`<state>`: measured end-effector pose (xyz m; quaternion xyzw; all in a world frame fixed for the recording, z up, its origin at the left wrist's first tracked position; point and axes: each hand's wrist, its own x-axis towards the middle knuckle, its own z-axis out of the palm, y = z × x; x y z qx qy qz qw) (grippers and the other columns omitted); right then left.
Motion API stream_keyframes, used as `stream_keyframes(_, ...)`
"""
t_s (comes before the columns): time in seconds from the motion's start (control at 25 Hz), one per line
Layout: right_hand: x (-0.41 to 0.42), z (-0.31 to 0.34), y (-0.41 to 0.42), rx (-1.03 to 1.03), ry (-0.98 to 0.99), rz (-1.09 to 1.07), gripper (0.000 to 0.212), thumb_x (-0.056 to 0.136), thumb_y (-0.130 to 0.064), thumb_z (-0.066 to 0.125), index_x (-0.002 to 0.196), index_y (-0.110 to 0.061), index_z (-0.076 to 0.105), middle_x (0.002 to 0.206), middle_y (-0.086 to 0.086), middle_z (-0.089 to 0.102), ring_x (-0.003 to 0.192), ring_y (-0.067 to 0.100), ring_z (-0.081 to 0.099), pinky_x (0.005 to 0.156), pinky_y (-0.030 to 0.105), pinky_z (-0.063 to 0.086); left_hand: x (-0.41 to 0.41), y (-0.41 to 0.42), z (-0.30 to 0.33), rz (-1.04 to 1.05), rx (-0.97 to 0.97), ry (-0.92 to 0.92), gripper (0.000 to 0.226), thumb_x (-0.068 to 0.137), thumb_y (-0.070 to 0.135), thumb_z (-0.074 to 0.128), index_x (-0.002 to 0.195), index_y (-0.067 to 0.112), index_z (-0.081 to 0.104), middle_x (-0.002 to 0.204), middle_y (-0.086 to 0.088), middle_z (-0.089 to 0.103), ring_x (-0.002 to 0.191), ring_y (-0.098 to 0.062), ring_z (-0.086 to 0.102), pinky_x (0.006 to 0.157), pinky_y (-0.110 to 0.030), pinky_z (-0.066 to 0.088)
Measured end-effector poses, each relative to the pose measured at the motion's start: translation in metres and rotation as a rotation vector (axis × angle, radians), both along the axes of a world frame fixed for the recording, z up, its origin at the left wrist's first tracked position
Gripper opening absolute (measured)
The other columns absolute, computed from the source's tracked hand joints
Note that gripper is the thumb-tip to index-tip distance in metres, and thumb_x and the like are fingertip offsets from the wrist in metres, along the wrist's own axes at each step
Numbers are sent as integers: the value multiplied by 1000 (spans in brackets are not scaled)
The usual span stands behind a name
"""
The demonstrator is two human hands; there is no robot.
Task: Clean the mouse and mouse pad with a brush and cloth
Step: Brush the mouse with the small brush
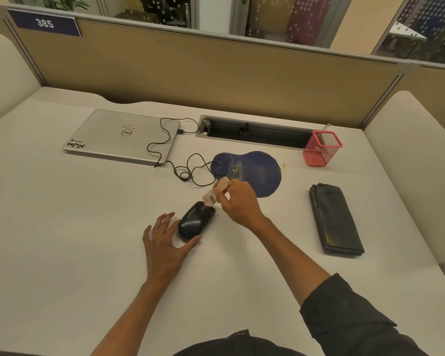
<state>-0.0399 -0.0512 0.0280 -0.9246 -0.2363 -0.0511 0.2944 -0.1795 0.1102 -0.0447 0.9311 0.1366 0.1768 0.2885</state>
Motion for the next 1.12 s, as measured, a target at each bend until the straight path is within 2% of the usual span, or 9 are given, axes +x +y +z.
stream_keyframes(0.12,3,2,-1,-79,-58,-3,36,95,-38,49,90,-10,72,81,4,68,68,16,58,71,31,50,0,0,0,2,3,-2,76,71,74,49,119,16,63,137,-4,54,136,-22,38,112,-48,19)
stream_keyframes(0.24,1,4,1,55,-117,-46,32,93,-37,52,87,-13,71,77,1,67,66,14,57,69,29,49,-1,0,0,5,9,1,77,71,75,49,119,16,62,138,-3,53,136,-21,38,113,-48,19)
stream_keyframes(0.44,-1,3,7,-9,-46,-41,35,94,-39,50,88,-11,71,78,3,67,66,16,58,71,32,51,-1,0,1,-3,2,5,88,71,85,37,120,15,62,138,-4,53,136,-22,38,112,-48,19)
stream_keyframes(0.6,2,5,10,60,-105,-68,34,93,-38,52,81,-12,70,71,0,65,61,16,57,66,32,52,0,0,1,3,0,16,83,70,78,45,121,15,62,139,-5,52,136,-22,37,113,-49,19)
stream_keyframes(0.72,-2,2,11,-13,-48,-46,37,94,-39,49,84,-11,71,74,2,67,64,17,58,71,35,52,0,0,0,-3,8,12,81,70,76,47,121,15,62,138,-5,53,136,-22,38,112,-49,19)
stream_keyframes(0.88,-3,7,8,78,-79,-156,32,94,-37,51,82,-12,67,70,-1,64,58,13,55,61,23,46,0,0,1,8,13,14,79,71,75,48,121,15,61,138,-4,52,136,-22,37,113,-49,18)
stream_keyframes(0.96,-12,5,10,119,-4,-217,31,94,-35,52,76,-13,64,65,-2,61,54,13,54,54,20,41,0,0,1,11,22,22,78,71,75,48,120,16,62,138,-4,52,136,-21,37,113,-49,19)
stream_keyframes(1.0,-15,3,10,144,85,-256,31,94,-34,52,75,-12,62,65,-1,61,55,15,56,53,22,44,0,0,1,8,31,24,78,71,74,48,120,16,62,138,-3,53,136,-21,37,113,-49,19)
stream_keyframes(1.12,-17,2,6,221,315,-328,28,94,-28,52,79,-9,65,69,3,67,62,17,63,58,27,52,0,0,1,5,39,28,78,71,75,47,119,16,62,138,-3,53,136,-21,37,113,-49,19)
